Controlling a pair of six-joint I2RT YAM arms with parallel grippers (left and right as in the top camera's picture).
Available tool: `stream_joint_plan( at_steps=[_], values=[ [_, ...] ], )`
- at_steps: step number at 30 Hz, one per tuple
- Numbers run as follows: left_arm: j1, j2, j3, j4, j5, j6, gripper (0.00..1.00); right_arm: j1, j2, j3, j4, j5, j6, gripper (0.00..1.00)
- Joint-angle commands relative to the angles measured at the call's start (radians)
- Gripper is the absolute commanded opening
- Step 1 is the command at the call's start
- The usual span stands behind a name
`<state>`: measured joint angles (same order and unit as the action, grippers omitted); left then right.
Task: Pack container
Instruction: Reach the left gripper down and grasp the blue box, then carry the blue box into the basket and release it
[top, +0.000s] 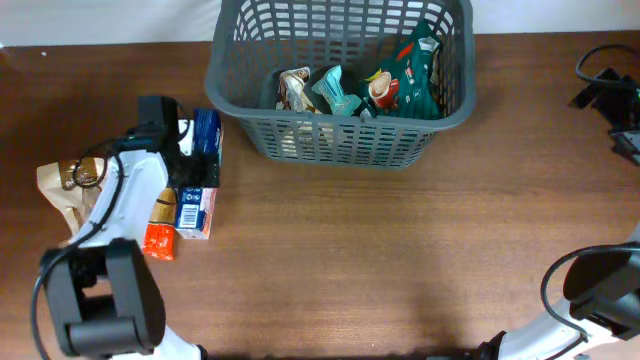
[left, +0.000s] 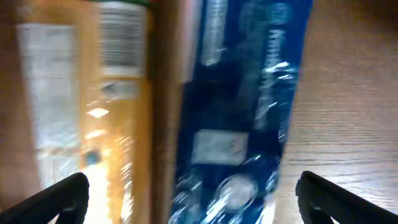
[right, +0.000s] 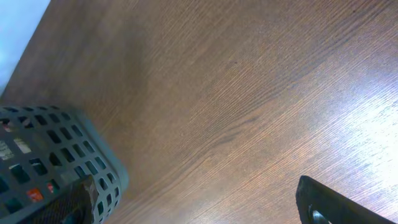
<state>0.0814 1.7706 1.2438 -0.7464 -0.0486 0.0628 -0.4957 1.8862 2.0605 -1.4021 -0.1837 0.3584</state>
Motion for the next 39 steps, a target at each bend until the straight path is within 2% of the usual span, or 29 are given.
stream_joint_plan(
  at_steps=[1,5,8,9,10,11,13,14,16,20,25,28,29,32,34,36,39],
  values=[
    [-0.003,0.057,0.010,0.025,0.117,0.052,0.99,0.005,0.002,-0.004,0.003,-0.005,-0.003,0.99],
    [-0.003,0.085,0.010,0.039,0.117,0.052,1.00,0.005,0.002,-0.004,0.003,-0.005,-0.003,0.99],
    [-0.003,0.112,0.010,0.043,0.121,0.052,0.89,0.005,0.002,-0.004,0.003,-0.005,-0.003,0.99],
    [-0.003,0.120,0.010,0.043,0.122,0.051,0.81,0.005,0.002,-0.004,0.003,-0.005,-0.003,0.99],
    [-0.003,0.137,0.010,0.047,0.124,0.051,0.64,0.005,0.002,-0.004,0.003,-0.005,-0.003,0.99],
    [-0.003,0.146,0.010,0.051,0.124,0.051,0.34,0.005,0.002,-0.004,0.003,-0.005,-0.003,0.99],
    [-0.003,0.145,0.012,0.054,0.124,0.051,0.06,0.005,0.002,-0.004,0.003,-0.005,-0.003,0.99],
    [-0.003,0.142,0.027,0.039,0.125,0.051,0.02,0.005,0.002,-0.004,0.003,-0.005,-0.003,0.99],
    [-0.003,0.135,0.066,-0.010,0.124,0.051,0.02,0.005,0.002,-0.004,0.003,-0.005,-0.003,0.99],
    [-0.002,0.085,0.323,-0.166,0.105,0.052,0.02,0.005,0.002,-0.004,0.003,-0.005,-0.003,0.99],
    [-0.002,0.005,0.640,-0.205,0.070,0.055,0.02,0.005,0.002,-0.004,0.003,-0.005,-0.003,0.99],
    [-0.003,-0.030,0.788,-0.201,0.051,0.141,0.02,0.005,0.002,-0.004,0.003,-0.005,-0.003,0.99],
    [-0.013,-0.048,0.856,-0.191,0.054,0.232,0.02,0.005,0.002,-0.004,0.003,-0.005,-0.003,0.99],
    [-0.060,-0.077,0.916,-0.177,0.102,0.454,0.02,0.005,0.002,-0.004,0.003,-0.005,-0.003,0.99],
    [-0.127,-0.097,0.925,-0.176,0.147,0.673,0.02,0.005,0.002,-0.004,0.003,-0.005,-0.003,0.99],
    [-0.209,-0.101,0.925,-0.175,0.124,0.863,0.02,0.005,0.002,-0.004,0.003,-0.005,-0.003,0.99],
    [-0.316,-0.085,0.916,-0.175,0.064,1.033,0.02,0.005,0.002,-0.004,0.003,-0.005,-0.003,0.99]
  ],
)
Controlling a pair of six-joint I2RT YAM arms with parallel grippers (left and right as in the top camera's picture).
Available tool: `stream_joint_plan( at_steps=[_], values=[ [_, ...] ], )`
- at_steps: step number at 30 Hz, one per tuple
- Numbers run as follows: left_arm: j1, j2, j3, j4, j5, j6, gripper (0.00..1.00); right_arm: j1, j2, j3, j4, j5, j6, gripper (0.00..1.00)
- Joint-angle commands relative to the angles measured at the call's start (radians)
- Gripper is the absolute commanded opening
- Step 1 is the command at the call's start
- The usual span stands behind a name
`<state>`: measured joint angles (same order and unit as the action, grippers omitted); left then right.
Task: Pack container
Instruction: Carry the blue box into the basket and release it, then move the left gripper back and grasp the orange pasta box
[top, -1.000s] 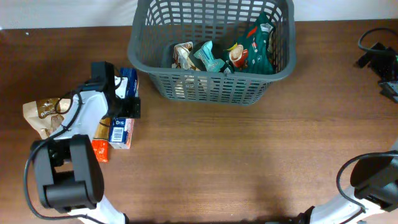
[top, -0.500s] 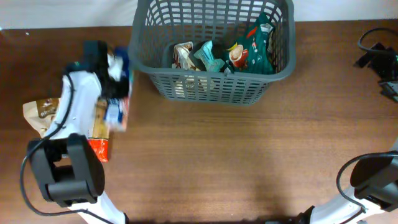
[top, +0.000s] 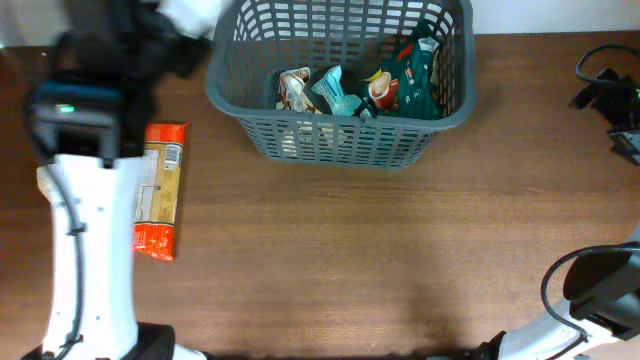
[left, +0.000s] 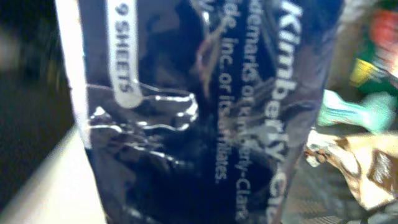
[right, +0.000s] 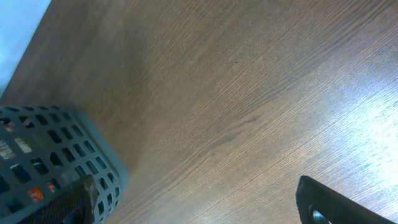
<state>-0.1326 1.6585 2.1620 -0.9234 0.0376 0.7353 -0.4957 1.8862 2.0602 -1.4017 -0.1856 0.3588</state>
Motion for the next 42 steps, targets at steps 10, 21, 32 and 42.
stream_joint_plan(
  at_steps=[10,21,32,42],
  values=[
    [-0.274,0.383,-0.006,0.117,-0.228,0.523,0.02,0.005,0.002,-0.003,0.002,-0.003,-0.003,0.99],
    [-0.275,0.470,0.011,0.153,-0.264,0.327,0.99,0.005,0.002,-0.003,0.002,-0.003,-0.003,0.99],
    [-0.168,0.146,0.046,0.016,-0.467,0.026,0.99,0.005,0.002,-0.003,0.002,-0.003,-0.003,0.99],
    [0.231,0.116,0.037,-0.402,-0.245,-0.704,0.83,0.005,0.002,-0.003,0.002,-0.003,-0.003,0.99]
  ],
)
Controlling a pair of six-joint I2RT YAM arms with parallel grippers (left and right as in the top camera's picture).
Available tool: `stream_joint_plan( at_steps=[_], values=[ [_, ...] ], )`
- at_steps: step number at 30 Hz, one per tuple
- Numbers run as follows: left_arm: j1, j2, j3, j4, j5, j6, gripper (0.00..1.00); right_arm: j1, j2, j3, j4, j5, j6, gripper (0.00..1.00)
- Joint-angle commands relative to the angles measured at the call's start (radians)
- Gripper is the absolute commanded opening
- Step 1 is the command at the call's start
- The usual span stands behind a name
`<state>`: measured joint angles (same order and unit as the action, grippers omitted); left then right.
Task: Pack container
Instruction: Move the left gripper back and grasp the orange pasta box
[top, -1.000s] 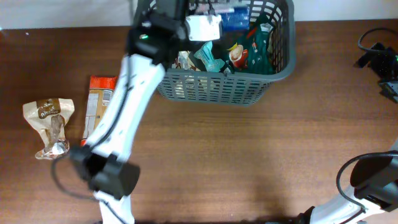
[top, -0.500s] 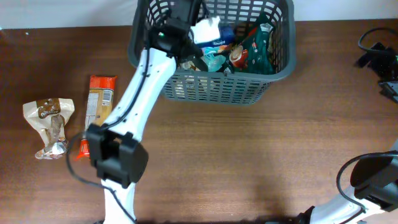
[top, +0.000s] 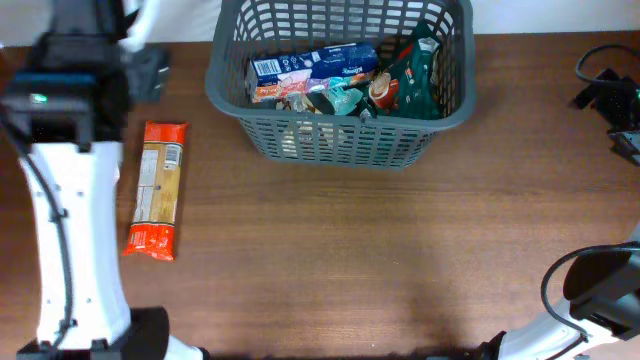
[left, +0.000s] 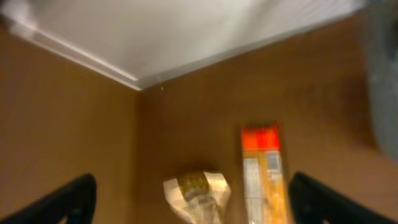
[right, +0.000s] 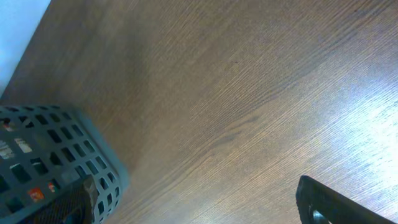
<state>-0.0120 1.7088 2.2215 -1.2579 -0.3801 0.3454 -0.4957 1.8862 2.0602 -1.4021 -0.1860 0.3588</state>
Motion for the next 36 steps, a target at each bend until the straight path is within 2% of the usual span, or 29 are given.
stream_joint_plan(
  at_steps=[1,7,15,21,30,32,35,36],
  values=[
    [0.141,0.080,-0.030,-0.085,0.212,-0.335,0.82,0.005,0.002,-0.003,0.003,-0.002,-0.003,0.99],
    [0.251,0.237,-0.146,-0.139,0.363,-0.360,0.82,0.005,0.002,-0.003,0.003,-0.002,-0.003,0.99],
    [0.247,0.461,-0.323,-0.087,0.359,-0.255,0.83,0.005,0.002,-0.003,0.003,-0.002,-0.003,0.99],
    [0.257,0.557,-0.338,-0.039,0.348,-0.182,0.83,0.005,0.002,-0.003,0.003,-0.002,-0.003,0.99],
    [0.258,0.647,-0.338,0.034,0.245,-0.182,0.83,0.005,0.002,-0.003,0.003,-0.002,-0.003,0.99],
    [0.258,0.660,-0.338,0.044,0.236,-0.182,0.79,0.005,0.002,-0.003,0.003,-0.002,-0.003,0.99],
    [0.258,0.678,-0.338,0.046,0.230,-0.182,0.65,0.005,0.002,-0.003,0.003,-0.002,-0.003,0.99],
    [0.258,0.682,-0.338,0.042,0.230,-0.182,0.44,0.005,0.002,-0.003,0.003,-0.002,-0.003,0.99]
  ],
)
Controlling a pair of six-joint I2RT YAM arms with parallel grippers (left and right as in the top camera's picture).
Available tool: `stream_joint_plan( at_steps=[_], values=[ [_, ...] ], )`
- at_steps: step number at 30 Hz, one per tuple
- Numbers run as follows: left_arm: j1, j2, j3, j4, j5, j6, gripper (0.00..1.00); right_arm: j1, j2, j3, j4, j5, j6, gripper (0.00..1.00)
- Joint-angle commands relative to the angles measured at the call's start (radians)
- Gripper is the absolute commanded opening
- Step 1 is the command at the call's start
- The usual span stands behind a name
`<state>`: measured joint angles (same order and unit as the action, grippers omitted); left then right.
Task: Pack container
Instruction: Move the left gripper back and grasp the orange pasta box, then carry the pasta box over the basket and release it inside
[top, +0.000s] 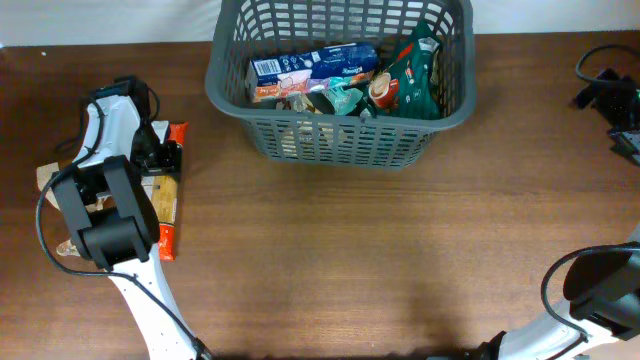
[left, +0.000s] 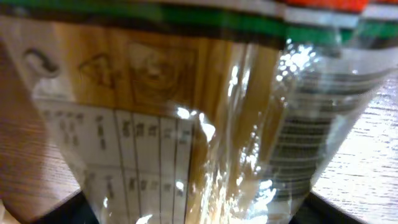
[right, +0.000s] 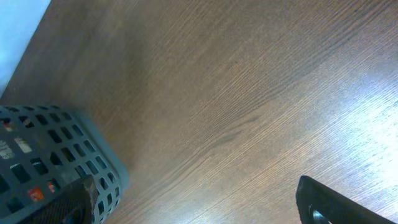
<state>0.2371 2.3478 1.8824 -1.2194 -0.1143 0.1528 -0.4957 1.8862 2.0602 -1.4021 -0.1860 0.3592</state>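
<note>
The grey mesh basket (top: 340, 150) at the back centre holds a blue tissue pack (top: 315, 60), a green packet (top: 410, 75) and other wrapped items. A long yellow and orange packet (top: 165, 195) lies on the table at the left. My left gripper (top: 150, 155) is down over its far half. In the left wrist view the packet (left: 174, 124) fills the frame, and the left gripper (left: 199, 211) stands open with a finger at each side of it. My right gripper (right: 199, 205) is open and empty over bare wood, near the basket's corner (right: 56, 155).
A crumpled brown paper bag (top: 45, 178) lies at the far left, partly behind the left arm. Black cables (top: 610, 95) sit at the right back edge. The right arm's base (top: 600, 290) stands at the front right.
My left gripper was raised near the back left corner, open and empty. Now it is down on the yellow and orange packet with its fingers either side. The right arm has not moved.
My left gripper was first down at the blue tissue pack beside the yellow packet. Then it held the blue pack raised near the basket. Then the pack lay in the basket and the gripper was raised and empty. Now it straddles the yellow packet.
</note>
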Motion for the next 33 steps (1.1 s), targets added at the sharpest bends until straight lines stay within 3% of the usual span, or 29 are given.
stream_joint_plan(
  at_steps=[1,2,9,15,16,20,22,27,28,33],
  values=[
    [0.009,0.046,0.001,-0.003,-0.036,0.011,0.25,0.005,0.002,-0.003,0.003,-0.002,-0.003,0.99],
    [0.009,0.047,0.001,-0.013,-0.031,0.010,0.02,0.005,0.002,-0.003,0.003,-0.002,-0.003,0.99],
    [0.008,0.028,0.172,-0.152,0.040,0.021,0.01,0.005,0.002,-0.003,0.003,-0.002,-0.003,0.99],
    [0.008,-0.040,0.552,-0.305,0.040,0.081,0.01,0.005,0.002,-0.003,0.003,-0.002,-0.003,0.99],
    [0.007,-0.074,0.680,-0.317,0.042,0.081,0.01,0.005,0.002,-0.003,0.003,-0.002,-0.003,0.99],
    [-0.015,-0.155,0.921,-0.288,0.056,0.131,0.02,0.005,0.002,-0.003,0.003,-0.002,-0.003,0.99],
    [-0.064,-0.211,1.048,-0.227,0.122,0.262,0.02,0.005,0.002,-0.003,0.003,-0.002,-0.003,0.99],
    [-0.223,-0.277,1.151,-0.156,0.284,0.647,0.02,0.005,0.002,-0.003,0.003,-0.002,-0.003,0.99],
    [-0.349,-0.288,1.155,-0.158,0.291,0.858,0.02,0.005,0.002,-0.003,0.003,-0.002,-0.003,0.99],
    [-0.547,-0.258,1.080,-0.160,0.291,0.987,0.02,0.005,0.002,-0.003,0.003,-0.002,-0.003,0.99]
  ],
)
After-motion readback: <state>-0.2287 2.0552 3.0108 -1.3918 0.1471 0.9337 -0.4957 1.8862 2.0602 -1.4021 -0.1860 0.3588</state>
